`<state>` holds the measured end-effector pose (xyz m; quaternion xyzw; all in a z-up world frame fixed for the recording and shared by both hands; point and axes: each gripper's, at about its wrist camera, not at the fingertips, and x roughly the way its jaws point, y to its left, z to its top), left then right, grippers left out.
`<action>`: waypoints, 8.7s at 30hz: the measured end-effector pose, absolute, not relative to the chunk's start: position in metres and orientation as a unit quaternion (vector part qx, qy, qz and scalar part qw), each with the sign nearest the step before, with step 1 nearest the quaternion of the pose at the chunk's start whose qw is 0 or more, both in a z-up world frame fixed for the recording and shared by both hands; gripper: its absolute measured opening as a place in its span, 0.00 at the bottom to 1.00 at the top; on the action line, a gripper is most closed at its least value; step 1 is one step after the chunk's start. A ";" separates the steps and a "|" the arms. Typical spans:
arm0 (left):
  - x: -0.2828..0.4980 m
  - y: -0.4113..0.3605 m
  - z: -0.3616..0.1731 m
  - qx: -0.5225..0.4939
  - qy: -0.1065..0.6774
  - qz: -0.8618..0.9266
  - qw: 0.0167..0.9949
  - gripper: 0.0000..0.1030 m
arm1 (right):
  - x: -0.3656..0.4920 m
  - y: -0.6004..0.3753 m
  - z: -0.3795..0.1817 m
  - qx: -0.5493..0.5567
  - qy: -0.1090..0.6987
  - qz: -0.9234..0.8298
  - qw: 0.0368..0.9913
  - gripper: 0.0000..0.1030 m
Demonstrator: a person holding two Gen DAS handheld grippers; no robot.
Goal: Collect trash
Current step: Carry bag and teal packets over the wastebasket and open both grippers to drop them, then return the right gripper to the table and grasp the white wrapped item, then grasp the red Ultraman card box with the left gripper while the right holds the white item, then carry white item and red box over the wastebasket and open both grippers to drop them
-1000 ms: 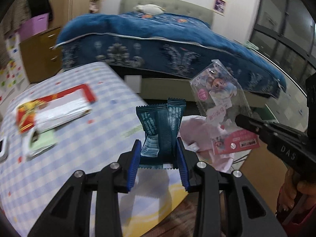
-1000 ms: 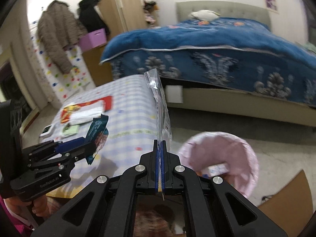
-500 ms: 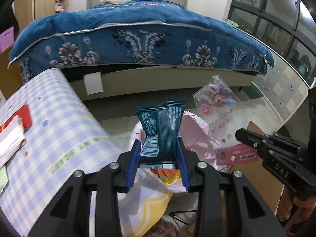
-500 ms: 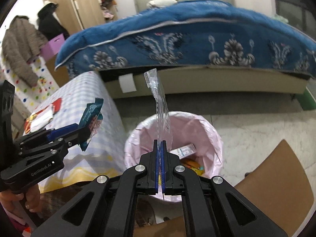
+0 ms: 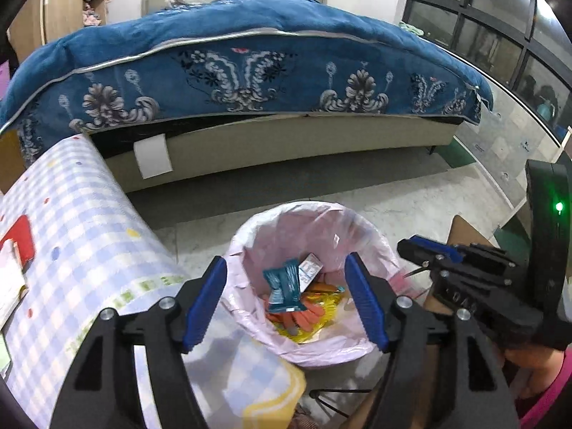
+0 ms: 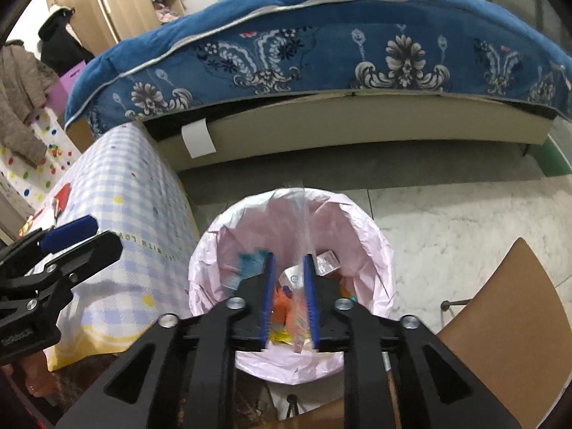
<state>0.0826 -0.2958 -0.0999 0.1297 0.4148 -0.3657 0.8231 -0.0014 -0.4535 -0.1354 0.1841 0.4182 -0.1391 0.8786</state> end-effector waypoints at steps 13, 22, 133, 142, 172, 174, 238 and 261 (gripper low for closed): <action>0.067 -0.197 -0.074 0.085 0.401 -0.295 0.863 0.66 | -0.015 -0.416 -0.080 0.159 0.376 -0.120 0.905 0.22; 0.056 -0.116 -0.057 0.060 0.379 -0.231 0.894 0.66 | 0.006 -0.345 -0.057 0.108 0.383 -0.047 0.916 0.31; 0.053 -0.018 -0.081 0.088 0.350 -0.188 0.913 0.04 | 0.102 -0.161 -0.096 -0.003 0.466 0.150 0.872 0.15; 0.069 -0.006 -0.074 0.029 0.357 -0.186 0.915 0.60 | 0.098 -0.152 -0.102 -0.025 0.476 0.164 0.864 0.15; 0.107 0.014 -0.084 -0.049 0.453 -0.209 0.865 0.27 | 0.101 -0.151 -0.104 0.020 0.491 0.183 0.851 0.16; 0.094 0.003 -0.066 -0.052 0.427 -0.229 0.873 0.21 | 0.099 -0.155 -0.104 0.031 0.493 0.185 0.850 0.16; 0.027 -0.193 -0.056 0.111 0.369 -0.332 0.861 0.00 | -0.020 -0.378 -0.079 0.128 0.427 -0.040 0.894 0.16; 0.066 -0.292 -0.082 0.126 0.392 -0.380 0.828 0.41 | 0.005 -0.465 -0.140 0.191 0.472 -0.121 0.852 0.59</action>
